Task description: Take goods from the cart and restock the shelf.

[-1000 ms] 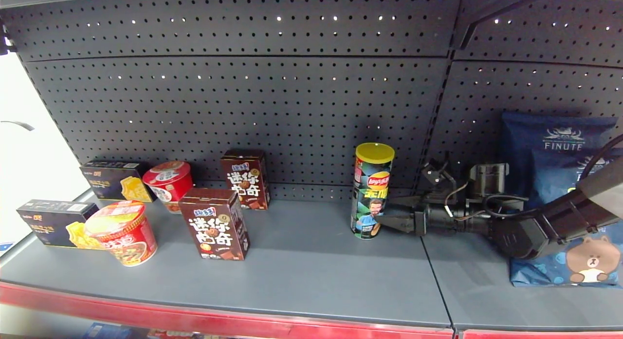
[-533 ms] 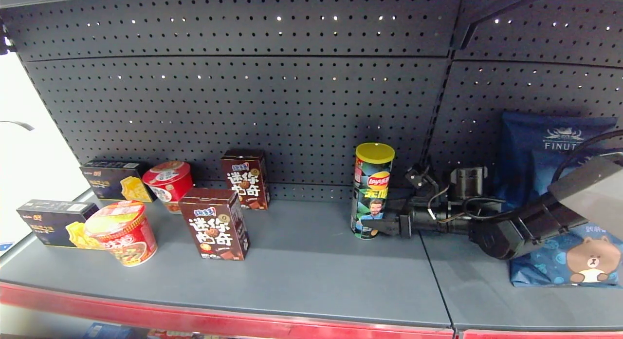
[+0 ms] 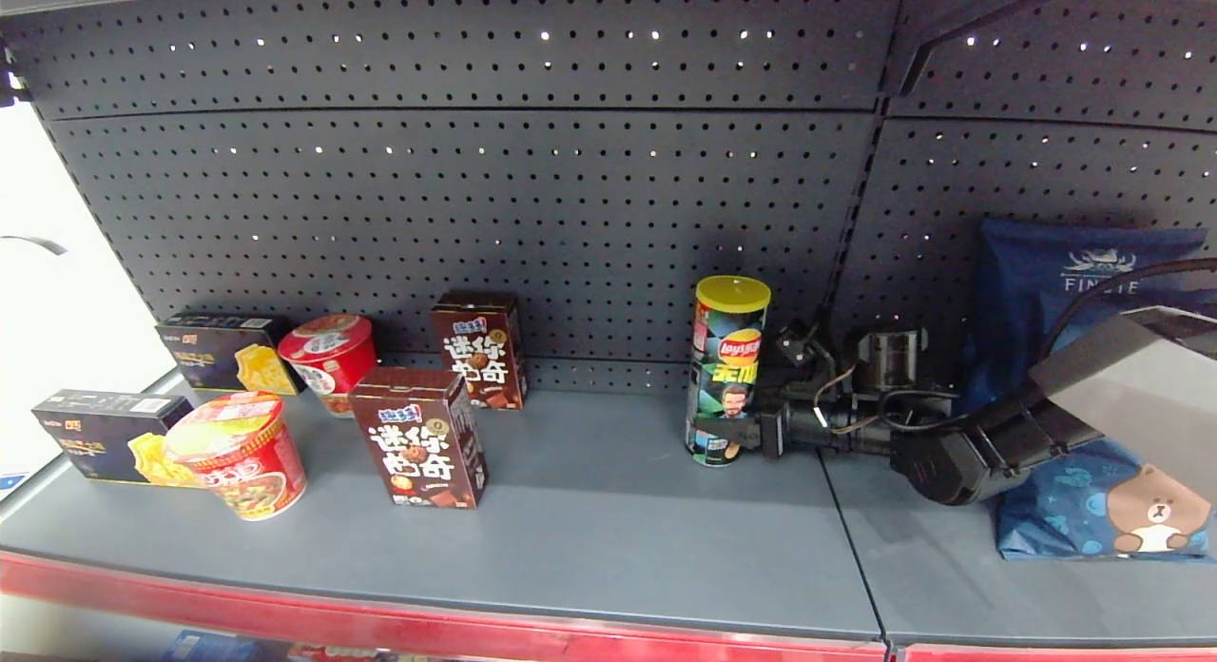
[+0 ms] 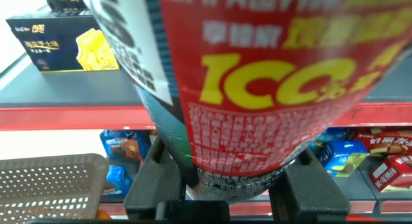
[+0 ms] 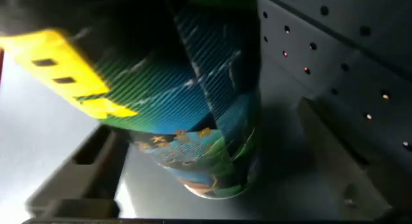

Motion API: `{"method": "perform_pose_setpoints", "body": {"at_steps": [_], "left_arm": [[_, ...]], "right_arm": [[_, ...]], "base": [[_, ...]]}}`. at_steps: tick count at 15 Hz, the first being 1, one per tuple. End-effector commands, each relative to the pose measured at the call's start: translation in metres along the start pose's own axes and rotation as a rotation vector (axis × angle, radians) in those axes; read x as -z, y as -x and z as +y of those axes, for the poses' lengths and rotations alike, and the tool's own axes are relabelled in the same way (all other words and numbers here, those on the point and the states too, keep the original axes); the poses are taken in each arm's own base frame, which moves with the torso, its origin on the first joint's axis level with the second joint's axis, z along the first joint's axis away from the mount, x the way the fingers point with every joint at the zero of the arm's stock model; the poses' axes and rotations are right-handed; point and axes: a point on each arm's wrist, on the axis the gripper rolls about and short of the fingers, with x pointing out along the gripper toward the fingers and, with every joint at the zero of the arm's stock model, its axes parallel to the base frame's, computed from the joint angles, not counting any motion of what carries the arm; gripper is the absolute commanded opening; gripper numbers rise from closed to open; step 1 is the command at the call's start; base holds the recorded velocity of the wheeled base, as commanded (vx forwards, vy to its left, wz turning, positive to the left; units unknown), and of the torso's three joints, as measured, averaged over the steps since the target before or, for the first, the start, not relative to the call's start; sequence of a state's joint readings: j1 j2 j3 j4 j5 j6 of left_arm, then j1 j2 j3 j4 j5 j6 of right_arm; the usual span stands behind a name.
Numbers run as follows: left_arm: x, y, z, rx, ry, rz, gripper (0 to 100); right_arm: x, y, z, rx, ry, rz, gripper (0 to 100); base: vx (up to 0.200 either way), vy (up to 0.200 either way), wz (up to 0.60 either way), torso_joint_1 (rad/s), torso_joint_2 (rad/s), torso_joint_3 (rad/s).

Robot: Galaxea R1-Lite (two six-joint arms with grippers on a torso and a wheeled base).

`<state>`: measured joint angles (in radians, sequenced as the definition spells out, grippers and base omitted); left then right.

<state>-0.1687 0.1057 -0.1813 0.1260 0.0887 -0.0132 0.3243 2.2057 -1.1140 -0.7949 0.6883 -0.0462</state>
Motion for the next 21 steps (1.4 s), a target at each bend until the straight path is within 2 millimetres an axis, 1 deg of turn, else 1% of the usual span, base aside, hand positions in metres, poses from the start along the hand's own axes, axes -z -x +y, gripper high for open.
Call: {"method": "perform_pose_setpoints", "body": {"at_steps": [1, 2, 4, 6, 8, 9, 10, 12, 13, 14, 17, 19, 21], "left_arm": [[0.002, -0.001, 0.000, 0.000, -0.001, 0.006, 0], [0.003, -0.001, 0.000, 0.000, -0.002, 0.009, 0], [0.006, -0.002, 0.000, -0.001, -0.003, 0.022, 0], [0.008, -0.003, 0.000, -0.001, -0.003, 0.025, 0], [0.007, -0.003, 0.000, -0.002, 0.000, 0.020, 0], [0.007, -0.003, 0.000, -0.004, 0.000, 0.020, 0], [0.007, -0.003, 0.000, -0.004, 0.000, 0.020, 0], [0.007, -0.003, 0.000, -0.004, 0.000, 0.020, 0], [0.007, -0.003, 0.000, -0.005, 0.000, 0.018, 0], [0.006, -0.002, 0.000, -0.019, 0.001, 0.015, 0], [0.005, -0.002, 0.000, -0.028, -0.002, 0.011, 0], [0.005, -0.002, 0.001, -0.029, -0.005, 0.011, 0], [0.003, -0.002, 0.001, -0.046, -0.005, 0.004, 0]], "right_arm": [[-0.003, 0.002, 0.003, 0.017, 0.005, -0.004, 0], [-0.008, 0.005, 0.012, 0.029, 0.011, -0.005, 0], [-0.015, 0.018, 0.030, 0.017, 0.026, -0.006, 0], [-0.018, 0.039, 0.051, 0.010, 0.046, -0.008, 0], [-0.021, 0.056, 0.067, 0.067, 0.071, -0.030, 0], [-0.021, 0.061, 0.072, 0.094, 0.082, -0.048, 0], [-0.020, 0.071, 0.078, 0.137, 0.100, -0.076, 0], [-0.015, 0.086, 0.102, 0.149, 0.106, -0.085, 0], [-0.012, 0.089, 0.108, 0.144, 0.104, -0.077, 0], [-0.002, 0.098, 0.123, 0.147, 0.095, -0.050, 0], [0.010, 0.104, 0.144, 0.200, 0.073, -0.068, 0], [0.016, 0.106, 0.148, 0.206, 0.045, -0.085, 0], [0.019, 0.106, 0.148, 0.213, 0.032, -0.082, 0]], "base": [[0.000, 0.000, 0.00, 0.000, 0.00, 0.000], [0.000, 0.000, 0.00, 0.000, 0.00, 0.000], [0.000, 0.000, 0.00, 0.000, 0.00, 0.000], [0.000, 0.000, 0.00, 0.000, 0.00, 0.000], [0.000, 0.000, 0.00, 0.000, 0.00, 0.000], [0.000, 0.000, 0.00, 0.000, 0.00, 0.000], [0.000, 0.000, 0.00, 0.000, 0.00, 0.000], [0.000, 0.000, 0.00, 0.000, 0.00, 0.000], [0.000, 0.000, 0.00, 0.000, 0.00, 0.000], [0.000, 0.000, 0.00, 0.000, 0.00, 0.000], [0.000, 0.000, 0.00, 0.000, 0.00, 0.000], [0.000, 0.000, 0.00, 0.000, 0.00, 0.000], [0.000, 0.000, 0.00, 0.000, 0.00, 0.000]]}}
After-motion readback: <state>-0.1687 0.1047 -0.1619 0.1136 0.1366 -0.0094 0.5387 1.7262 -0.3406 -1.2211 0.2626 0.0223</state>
